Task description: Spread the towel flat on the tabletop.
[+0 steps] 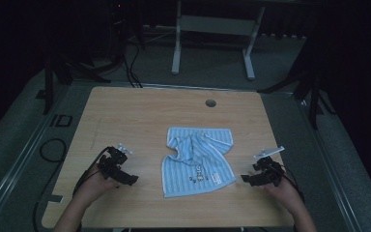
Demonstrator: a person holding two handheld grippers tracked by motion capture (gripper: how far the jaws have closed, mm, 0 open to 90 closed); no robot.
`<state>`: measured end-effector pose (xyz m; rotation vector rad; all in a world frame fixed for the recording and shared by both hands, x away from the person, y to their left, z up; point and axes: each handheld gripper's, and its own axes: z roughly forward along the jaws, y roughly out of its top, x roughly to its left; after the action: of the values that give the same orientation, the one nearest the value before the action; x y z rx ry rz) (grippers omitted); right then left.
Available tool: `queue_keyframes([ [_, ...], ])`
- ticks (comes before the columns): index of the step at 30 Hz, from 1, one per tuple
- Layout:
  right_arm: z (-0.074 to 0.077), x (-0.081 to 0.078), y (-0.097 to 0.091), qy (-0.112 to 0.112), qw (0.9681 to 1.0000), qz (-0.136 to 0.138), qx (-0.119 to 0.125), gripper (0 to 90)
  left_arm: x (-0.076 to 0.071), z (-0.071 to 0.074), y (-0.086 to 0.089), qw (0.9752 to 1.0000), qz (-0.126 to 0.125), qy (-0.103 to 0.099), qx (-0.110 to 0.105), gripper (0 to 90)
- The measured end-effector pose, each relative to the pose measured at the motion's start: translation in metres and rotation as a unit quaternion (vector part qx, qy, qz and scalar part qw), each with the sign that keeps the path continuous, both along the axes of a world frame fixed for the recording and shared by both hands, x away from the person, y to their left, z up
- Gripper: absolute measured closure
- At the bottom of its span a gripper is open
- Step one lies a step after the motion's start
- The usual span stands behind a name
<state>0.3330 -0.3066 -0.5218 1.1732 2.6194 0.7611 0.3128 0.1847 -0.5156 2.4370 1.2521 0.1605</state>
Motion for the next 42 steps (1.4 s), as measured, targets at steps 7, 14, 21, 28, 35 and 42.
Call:
queue_keyframes([
  [7,0.001,0.012,0.024,0.010,0.9989,0.046,0.008,50.8,0.008,0.005,-0.035,0.9986,-0.054,-0.003,0.001,13.9],
  [14,0.012,0.025,0.043,0.005,0.9976,0.068,0.010,56.1,0.020,0.013,-0.061,0.9965,-0.084,-0.005,0.004,24.5],
  [21,0.026,0.044,0.071,-0.008,0.9966,0.081,0.012,59.2,0.040,0.031,-0.103,0.9939,-0.109,-0.016,0.005,33.6],
  [28,0.027,0.066,0.090,0.000,0.9971,0.075,0.010,57.8,0.056,0.028,-0.134,0.9923,-0.121,-0.010,0.025,33.6],
  [35,0.021,0.082,0.103,0.013,0.9971,0.075,-0.008,53.9,0.071,0.018,-0.151,0.9934,-0.114,0.003,0.009,33.6],
  [42,0.011,0.093,0.115,0.041,0.9953,0.088,-0.007,55.8,0.073,0.009,-0.161,0.9914,-0.130,0.009,0.009,44.0],
])
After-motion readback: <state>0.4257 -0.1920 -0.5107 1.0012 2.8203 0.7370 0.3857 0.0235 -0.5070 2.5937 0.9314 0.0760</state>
